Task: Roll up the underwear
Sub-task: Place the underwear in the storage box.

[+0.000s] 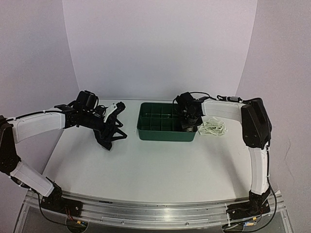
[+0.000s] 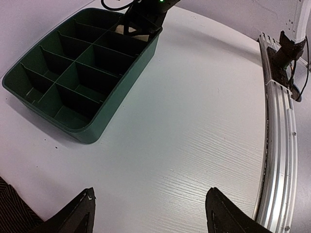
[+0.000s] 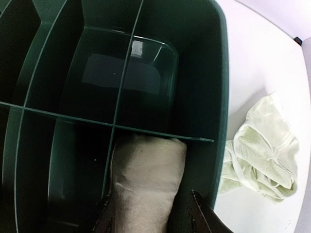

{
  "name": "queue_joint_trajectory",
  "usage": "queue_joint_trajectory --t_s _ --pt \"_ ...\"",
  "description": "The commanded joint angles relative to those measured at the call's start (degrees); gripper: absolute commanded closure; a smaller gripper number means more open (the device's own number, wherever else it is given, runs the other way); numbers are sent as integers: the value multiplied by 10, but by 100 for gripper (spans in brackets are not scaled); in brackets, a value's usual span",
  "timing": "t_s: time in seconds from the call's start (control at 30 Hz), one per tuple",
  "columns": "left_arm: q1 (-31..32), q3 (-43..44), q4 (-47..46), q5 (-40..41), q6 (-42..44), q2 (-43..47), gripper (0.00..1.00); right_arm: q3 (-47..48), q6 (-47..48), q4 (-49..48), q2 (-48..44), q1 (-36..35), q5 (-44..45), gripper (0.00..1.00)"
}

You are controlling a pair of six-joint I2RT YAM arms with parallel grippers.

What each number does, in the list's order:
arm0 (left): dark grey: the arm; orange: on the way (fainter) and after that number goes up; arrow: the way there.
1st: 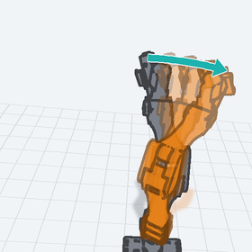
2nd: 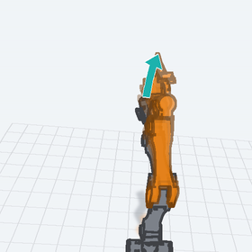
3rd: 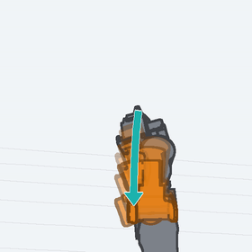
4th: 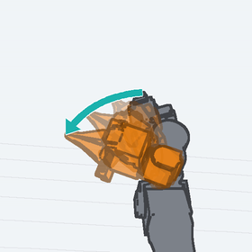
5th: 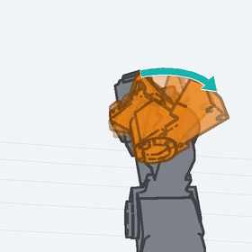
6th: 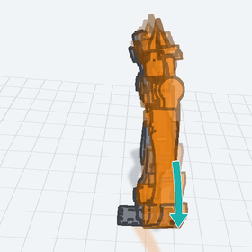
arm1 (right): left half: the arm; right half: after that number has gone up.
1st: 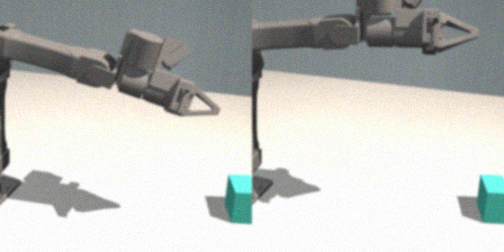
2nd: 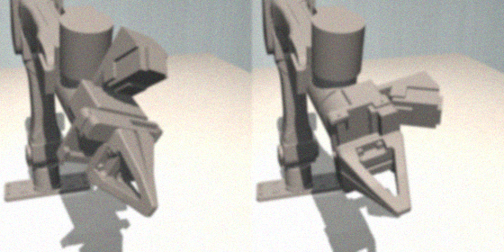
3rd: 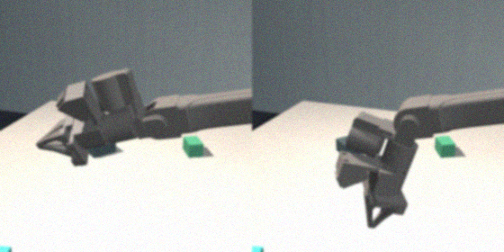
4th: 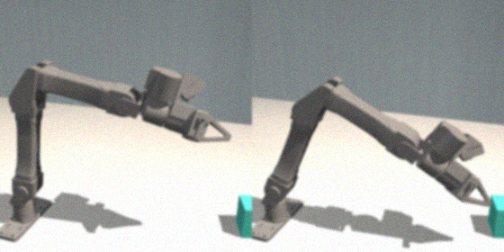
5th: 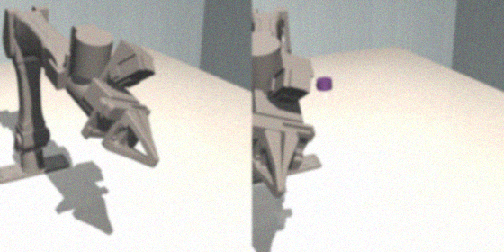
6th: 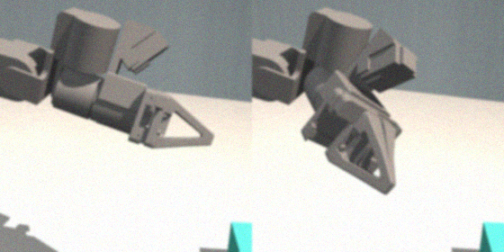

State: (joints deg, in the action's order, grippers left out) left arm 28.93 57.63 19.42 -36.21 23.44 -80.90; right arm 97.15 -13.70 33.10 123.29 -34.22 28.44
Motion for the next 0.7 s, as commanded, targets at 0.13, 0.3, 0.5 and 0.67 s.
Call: queue_joint_trajectory --t_s 0.13,0.3,0.5,0.67 --pt "0 -2 -21 -2 12 4 23 42 55 18 -69 -3 -23 48" --pt "0 -4 -23 -3 12 4 23 48 47 18 -52 6 -42 77" --pt "0 -8 -22 1 11 11 23 42 13 19 -9 29 -73 94" --pt "0 -17 -21 4 10 18 23 40 3 22 22 29 -100 95"
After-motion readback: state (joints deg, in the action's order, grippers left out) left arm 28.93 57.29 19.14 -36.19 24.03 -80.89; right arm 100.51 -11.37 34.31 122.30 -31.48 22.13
